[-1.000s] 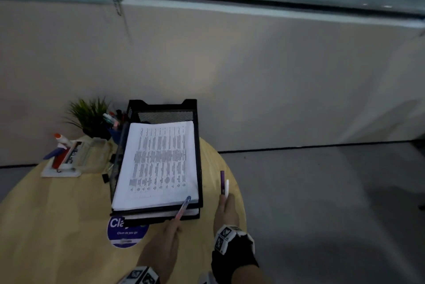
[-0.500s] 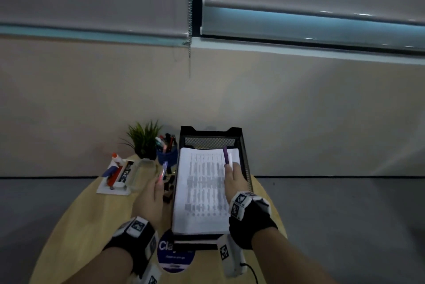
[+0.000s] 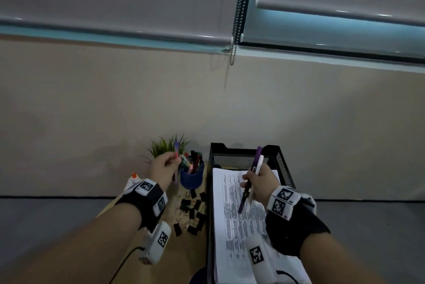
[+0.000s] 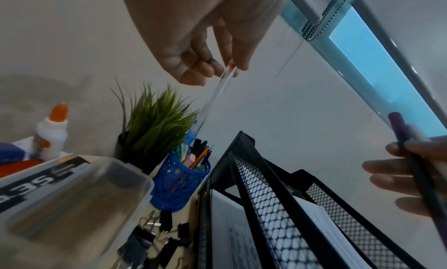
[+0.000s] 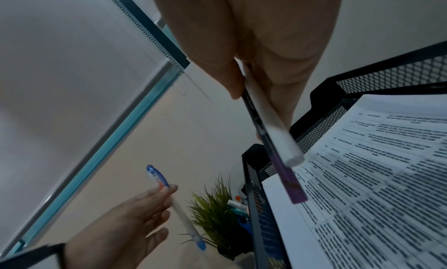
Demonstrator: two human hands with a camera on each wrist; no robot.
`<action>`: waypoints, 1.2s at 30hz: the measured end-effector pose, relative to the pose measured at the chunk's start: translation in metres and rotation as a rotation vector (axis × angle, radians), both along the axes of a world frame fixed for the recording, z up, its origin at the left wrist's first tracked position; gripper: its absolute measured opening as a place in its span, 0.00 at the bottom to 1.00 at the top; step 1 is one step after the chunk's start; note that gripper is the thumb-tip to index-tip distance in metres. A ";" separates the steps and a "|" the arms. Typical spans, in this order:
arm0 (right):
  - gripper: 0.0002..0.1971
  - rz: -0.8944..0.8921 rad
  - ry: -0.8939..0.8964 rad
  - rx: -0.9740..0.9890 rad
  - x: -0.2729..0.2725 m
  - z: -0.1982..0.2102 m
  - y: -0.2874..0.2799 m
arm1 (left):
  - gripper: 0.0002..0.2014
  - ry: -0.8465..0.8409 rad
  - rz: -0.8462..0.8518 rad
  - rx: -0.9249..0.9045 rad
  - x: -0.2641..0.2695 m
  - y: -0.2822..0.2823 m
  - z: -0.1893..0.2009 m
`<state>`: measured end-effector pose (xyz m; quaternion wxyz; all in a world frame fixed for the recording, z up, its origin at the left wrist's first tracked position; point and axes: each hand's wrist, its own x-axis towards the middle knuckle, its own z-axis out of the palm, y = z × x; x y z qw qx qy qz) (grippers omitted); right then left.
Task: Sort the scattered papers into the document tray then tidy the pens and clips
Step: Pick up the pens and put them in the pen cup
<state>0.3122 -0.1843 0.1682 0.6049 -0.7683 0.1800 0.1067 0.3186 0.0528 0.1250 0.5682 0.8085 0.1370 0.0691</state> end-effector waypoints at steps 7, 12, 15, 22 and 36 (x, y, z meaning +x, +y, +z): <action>0.10 0.017 -0.132 0.114 0.028 -0.019 -0.007 | 0.03 -0.085 0.092 0.091 0.052 -0.005 -0.040; 0.12 -0.004 -0.213 0.148 0.041 -0.035 -0.001 | 0.06 -0.036 0.095 0.219 0.075 -0.020 -0.065; 0.13 -0.011 -0.250 0.194 0.050 -0.040 -0.001 | 0.08 0.068 0.051 0.340 0.080 -0.025 -0.079; 0.13 0.017 -0.311 0.289 0.072 -0.039 0.013 | 0.13 0.220 -0.071 0.450 0.082 -0.028 -0.077; 0.17 0.076 -0.339 0.091 0.136 -0.062 0.112 | 0.05 0.229 -0.025 0.335 -0.029 -0.005 -0.096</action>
